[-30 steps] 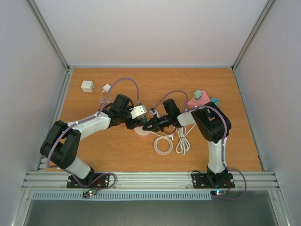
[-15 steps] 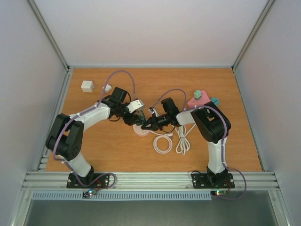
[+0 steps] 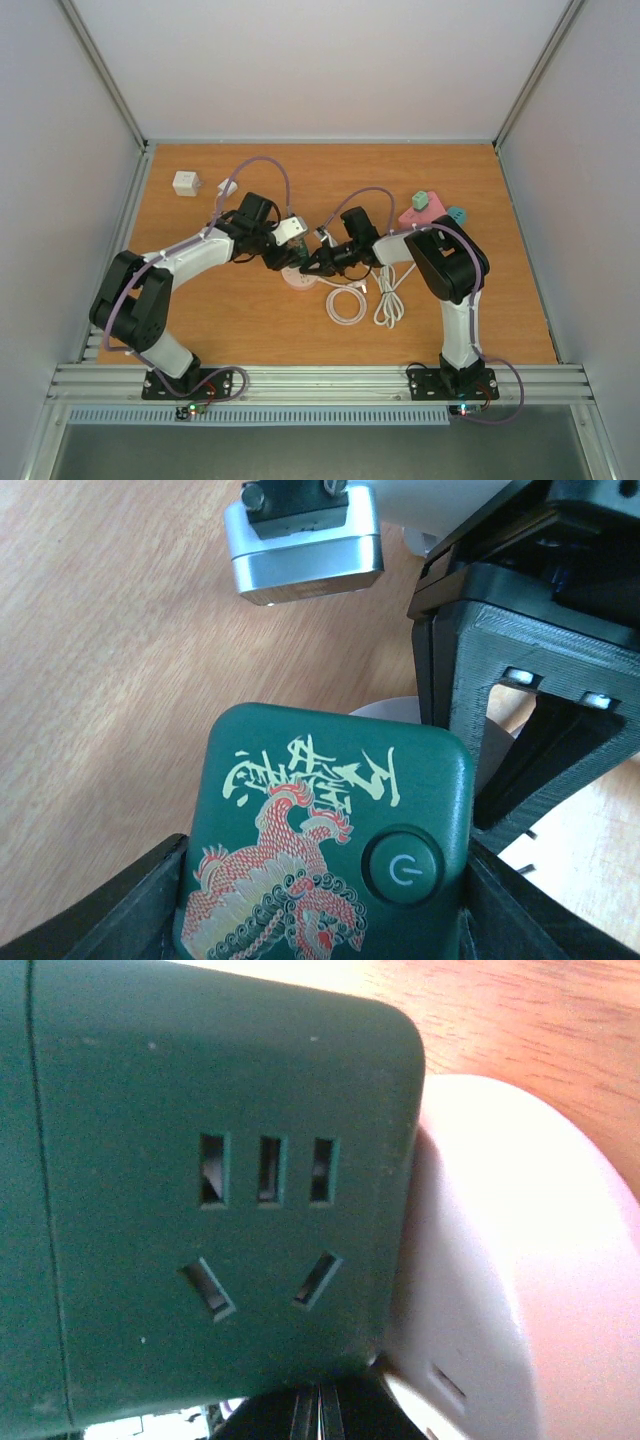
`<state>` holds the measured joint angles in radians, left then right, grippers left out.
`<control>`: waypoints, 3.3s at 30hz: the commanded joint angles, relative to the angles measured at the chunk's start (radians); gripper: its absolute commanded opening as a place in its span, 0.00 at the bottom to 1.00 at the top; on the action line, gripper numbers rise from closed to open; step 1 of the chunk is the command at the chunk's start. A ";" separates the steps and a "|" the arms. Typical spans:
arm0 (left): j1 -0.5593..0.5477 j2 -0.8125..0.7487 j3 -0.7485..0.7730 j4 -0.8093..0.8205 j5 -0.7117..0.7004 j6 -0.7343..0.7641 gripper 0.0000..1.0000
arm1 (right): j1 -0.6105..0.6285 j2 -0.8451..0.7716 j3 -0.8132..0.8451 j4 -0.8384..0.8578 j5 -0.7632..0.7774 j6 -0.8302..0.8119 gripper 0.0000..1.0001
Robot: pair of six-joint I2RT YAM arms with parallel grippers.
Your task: Pull the plug off the socket
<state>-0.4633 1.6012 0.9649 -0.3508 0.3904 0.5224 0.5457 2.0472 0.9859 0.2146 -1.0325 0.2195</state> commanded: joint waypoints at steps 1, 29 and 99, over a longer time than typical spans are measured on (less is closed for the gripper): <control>-0.017 -0.059 -0.011 0.128 -0.074 -0.056 0.23 | 0.040 0.028 -0.039 -0.127 0.135 -0.027 0.03; -0.005 -0.112 0.036 0.056 0.098 -0.069 0.23 | 0.013 0.119 -0.017 -0.159 0.190 -0.007 0.02; 0.337 -0.248 0.027 -0.050 0.273 -0.086 0.21 | 0.026 -0.095 0.042 -0.171 0.176 -0.116 0.28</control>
<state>-0.1925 1.3777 0.9371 -0.3935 0.5598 0.4774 0.5732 1.9976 1.0348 0.1165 -0.9382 0.1490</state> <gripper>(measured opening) 0.617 0.240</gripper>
